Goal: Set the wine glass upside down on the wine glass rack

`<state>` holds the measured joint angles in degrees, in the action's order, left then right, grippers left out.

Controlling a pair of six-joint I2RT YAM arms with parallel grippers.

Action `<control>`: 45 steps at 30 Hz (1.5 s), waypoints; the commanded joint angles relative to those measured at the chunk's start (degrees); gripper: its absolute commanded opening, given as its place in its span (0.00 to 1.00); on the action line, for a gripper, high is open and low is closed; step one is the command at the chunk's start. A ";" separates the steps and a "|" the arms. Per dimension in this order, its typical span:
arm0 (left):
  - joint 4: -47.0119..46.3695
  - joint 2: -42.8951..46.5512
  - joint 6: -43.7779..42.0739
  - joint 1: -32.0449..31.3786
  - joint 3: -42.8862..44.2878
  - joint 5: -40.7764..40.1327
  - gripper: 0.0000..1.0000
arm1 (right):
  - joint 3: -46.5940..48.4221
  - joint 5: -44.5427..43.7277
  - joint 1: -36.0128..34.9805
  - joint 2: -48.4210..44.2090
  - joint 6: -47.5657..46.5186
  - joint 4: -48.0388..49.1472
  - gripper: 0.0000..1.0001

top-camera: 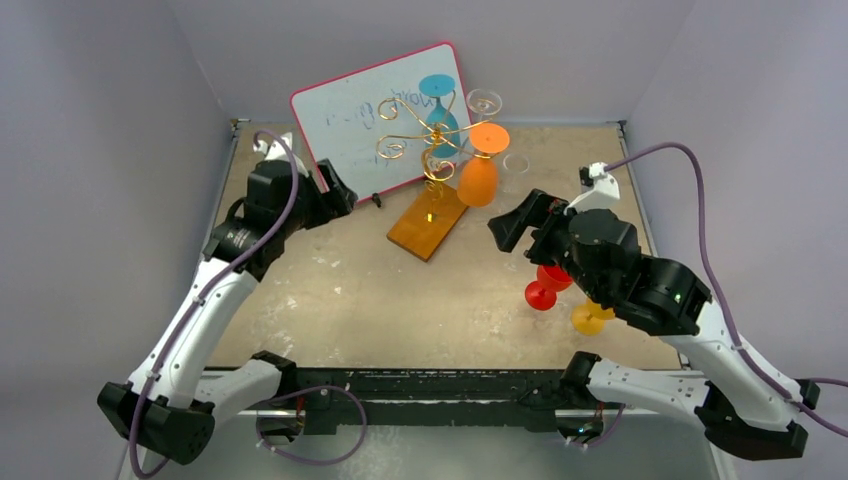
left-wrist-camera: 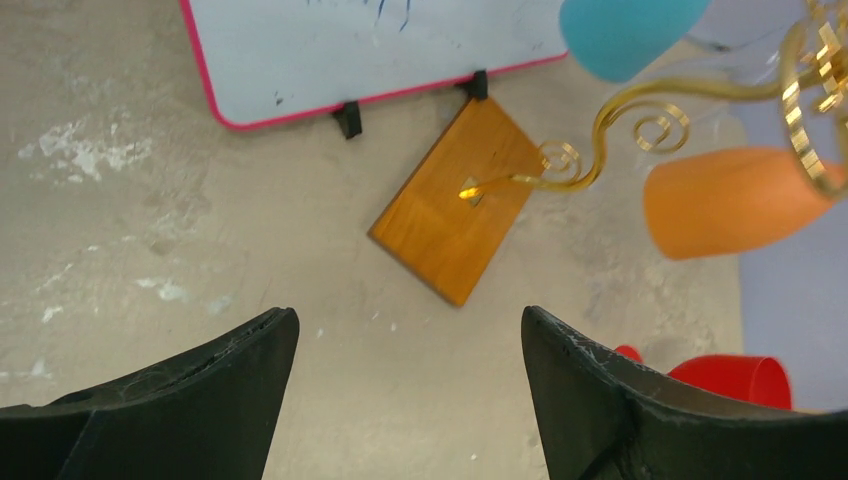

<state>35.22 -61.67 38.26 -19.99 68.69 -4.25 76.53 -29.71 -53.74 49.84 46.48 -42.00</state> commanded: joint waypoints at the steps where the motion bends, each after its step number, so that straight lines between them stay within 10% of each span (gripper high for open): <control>1: -5.61 5.67 -6.64 0.29 -6.96 2.78 0.83 | 0.66 -8.23 -0.28 0.07 10.75 -8.81 1.00; 18: -12.20 11.12 -15.58 0.25 -20.69 9.85 0.91 | -7.61 -13.98 -0.16 7.50 26.66 -21.24 0.59; 45: -13.78 13.62 -15.85 0.26 -23.31 7.80 0.88 | -17.90 -13.18 15.86 11.88 9.86 -9.09 0.45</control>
<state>24.43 -48.88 23.42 -19.94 45.47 4.34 59.35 -41.43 -38.11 61.65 58.70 -53.52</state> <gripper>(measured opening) 0.888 0.459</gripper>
